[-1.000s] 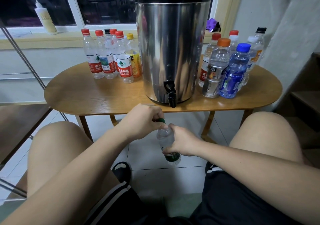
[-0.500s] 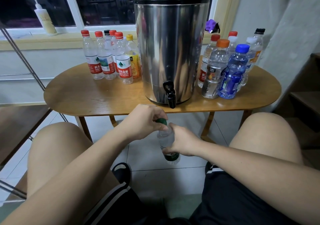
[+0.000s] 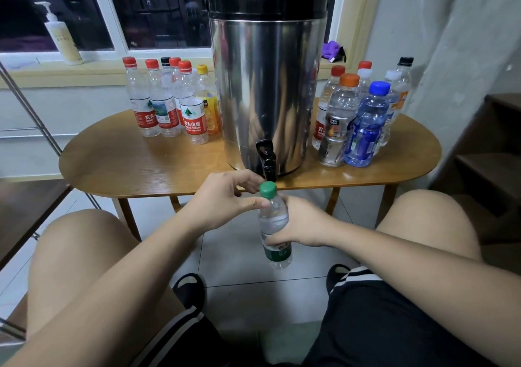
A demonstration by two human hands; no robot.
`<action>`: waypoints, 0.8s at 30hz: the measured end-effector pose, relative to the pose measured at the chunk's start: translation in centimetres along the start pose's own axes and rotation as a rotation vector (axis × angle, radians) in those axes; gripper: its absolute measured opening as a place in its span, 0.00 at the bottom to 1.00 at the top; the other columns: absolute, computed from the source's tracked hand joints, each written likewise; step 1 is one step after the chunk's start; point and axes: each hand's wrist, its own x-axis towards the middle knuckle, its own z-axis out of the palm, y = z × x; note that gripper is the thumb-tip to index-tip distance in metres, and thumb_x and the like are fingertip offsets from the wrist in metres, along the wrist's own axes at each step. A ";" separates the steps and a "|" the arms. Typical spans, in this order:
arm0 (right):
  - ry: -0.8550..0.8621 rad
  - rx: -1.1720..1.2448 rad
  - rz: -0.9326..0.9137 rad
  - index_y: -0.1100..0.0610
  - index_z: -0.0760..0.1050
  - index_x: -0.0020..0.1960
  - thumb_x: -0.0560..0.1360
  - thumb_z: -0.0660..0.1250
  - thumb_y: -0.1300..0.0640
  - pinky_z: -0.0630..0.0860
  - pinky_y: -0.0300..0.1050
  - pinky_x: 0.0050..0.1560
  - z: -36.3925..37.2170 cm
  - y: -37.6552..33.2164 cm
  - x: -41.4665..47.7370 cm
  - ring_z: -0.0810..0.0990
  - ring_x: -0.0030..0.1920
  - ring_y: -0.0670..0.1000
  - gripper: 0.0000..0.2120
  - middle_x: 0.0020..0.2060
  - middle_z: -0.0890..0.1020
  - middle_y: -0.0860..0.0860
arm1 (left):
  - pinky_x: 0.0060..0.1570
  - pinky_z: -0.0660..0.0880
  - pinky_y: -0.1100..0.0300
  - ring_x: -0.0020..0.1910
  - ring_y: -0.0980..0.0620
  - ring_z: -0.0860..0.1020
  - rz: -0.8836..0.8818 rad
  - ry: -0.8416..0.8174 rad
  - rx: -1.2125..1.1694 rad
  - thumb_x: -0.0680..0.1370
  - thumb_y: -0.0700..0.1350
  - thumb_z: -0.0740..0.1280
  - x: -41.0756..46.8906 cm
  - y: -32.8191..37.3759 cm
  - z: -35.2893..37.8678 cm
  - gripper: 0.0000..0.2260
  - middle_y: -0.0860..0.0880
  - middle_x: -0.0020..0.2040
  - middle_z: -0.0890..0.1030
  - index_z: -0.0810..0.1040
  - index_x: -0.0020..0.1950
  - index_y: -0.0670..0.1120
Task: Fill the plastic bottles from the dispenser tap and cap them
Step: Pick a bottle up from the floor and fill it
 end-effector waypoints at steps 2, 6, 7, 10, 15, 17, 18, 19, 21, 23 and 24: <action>0.025 0.011 -0.001 0.43 0.77 0.65 0.63 0.88 0.50 0.82 0.37 0.53 -1.7 -0.2 -0.9 0.86 0.53 0.40 0.34 0.52 0.87 0.41 | 0.48 0.75 0.71 0.54 0.64 0.83 -0.004 -0.004 0.061 0.72 0.63 0.79 0.3 -0.4 0.0 0.18 0.62 0.53 0.87 0.87 0.58 0.56; 0.096 0.024 -0.004 0.47 0.81 0.59 0.63 0.88 0.48 0.83 0.46 0.58 -5.9 -0.2 -2.8 0.87 0.52 0.42 0.27 0.51 0.88 0.43 | 0.49 0.77 0.69 0.52 0.65 0.83 0.003 0.009 0.124 0.76 0.60 0.79 0.5 -1.0 -0.2 0.12 0.62 0.49 0.86 0.87 0.55 0.56; 0.129 0.006 -0.008 0.46 0.82 0.58 0.62 0.87 0.46 0.83 0.48 0.60 -7.1 -0.2 -3.2 0.87 0.53 0.42 0.27 0.51 0.89 0.42 | 0.49 0.76 0.69 0.52 0.65 0.82 0.007 0.011 0.126 0.77 0.59 0.78 0.5 -1.0 -0.2 0.11 0.62 0.48 0.86 0.87 0.56 0.57; 0.231 0.033 0.025 0.47 0.85 0.59 0.64 0.88 0.50 0.83 0.49 0.62 -11.1 0.0 -4.0 0.87 0.54 0.42 0.26 0.52 0.89 0.42 | 0.48 0.74 0.70 0.51 0.66 0.81 0.009 0.019 0.121 0.79 0.57 0.77 0.8 -1.0 -0.1 0.10 0.63 0.47 0.86 0.86 0.59 0.58; 0.439 0.081 0.089 0.50 0.86 0.58 0.66 0.88 0.56 0.82 0.43 0.54 -16.8 1.1 -3.7 0.88 0.50 0.40 0.22 0.50 0.90 0.42 | 0.49 0.75 0.66 0.51 0.63 0.81 0.015 0.011 0.141 0.81 0.55 0.75 1.1 -1.2 0.4 0.08 0.61 0.47 0.86 0.85 0.60 0.59; 0.538 0.075 0.132 0.51 0.87 0.57 0.64 0.89 0.53 0.84 0.46 0.57 -18.2 1.9 -2.8 0.88 0.49 0.41 0.24 0.49 0.90 0.42 | 0.50 0.75 0.66 0.51 0.63 0.81 0.021 0.007 0.144 0.81 0.55 0.75 1.2 -1.2 0.5 0.08 0.61 0.48 0.86 0.86 0.60 0.58; 0.581 0.061 0.158 0.51 0.87 0.58 0.60 0.89 0.48 0.84 0.48 0.58 -18.6 2.2 -2.3 0.88 0.50 0.42 0.28 0.50 0.89 0.42 | 0.49 0.75 0.67 0.51 0.64 0.81 0.024 0.005 0.145 0.81 0.55 0.75 1.3 -1.2 0.5 0.08 0.61 0.48 0.86 0.86 0.61 0.58; 0.614 0.041 0.184 0.50 0.86 0.58 0.56 0.88 0.42 0.84 0.50 0.59 -18.8 2.6 -1.8 0.88 0.51 0.43 0.33 0.50 0.89 0.42 | 0.49 0.74 0.69 0.51 0.65 0.81 0.024 0.003 0.145 0.82 0.55 0.75 1.3 -1.3 0.5 0.08 0.62 0.48 0.86 0.86 0.61 0.58; 0.664 -0.001 0.219 0.49 0.84 0.59 0.52 0.85 0.36 0.85 0.52 0.58 -19.0 3.4 -1.1 0.87 0.53 0.45 0.38 0.52 0.89 0.43 | 0.49 0.72 0.71 0.51 0.66 0.81 0.022 0.002 0.148 0.82 0.55 0.75 1.4 -1.5 0.5 0.08 0.62 0.48 0.86 0.86 0.61 0.58; 0.716 -0.041 0.247 0.49 0.82 0.61 0.54 0.85 0.34 0.84 0.54 0.59 -19.0 4.2 -0.5 0.86 0.56 0.49 0.40 0.56 0.88 0.45 | 0.47 0.71 0.75 0.52 0.67 0.80 0.022 0.006 0.157 0.82 0.55 0.75 1.4 -1.7 0.6 0.08 0.62 0.48 0.86 0.86 0.60 0.58; 0.743 -0.068 0.257 0.50 0.81 0.63 0.56 0.85 0.34 0.84 0.54 0.60 -18.9 4.2 -0.4 0.86 0.59 0.51 0.40 0.58 0.87 0.47 | 0.47 0.71 0.76 0.52 0.68 0.80 0.024 0.011 0.158 0.81 0.55 0.75 1.4 -1.7 0.5 0.08 0.62 0.47 0.86 0.86 0.60 0.57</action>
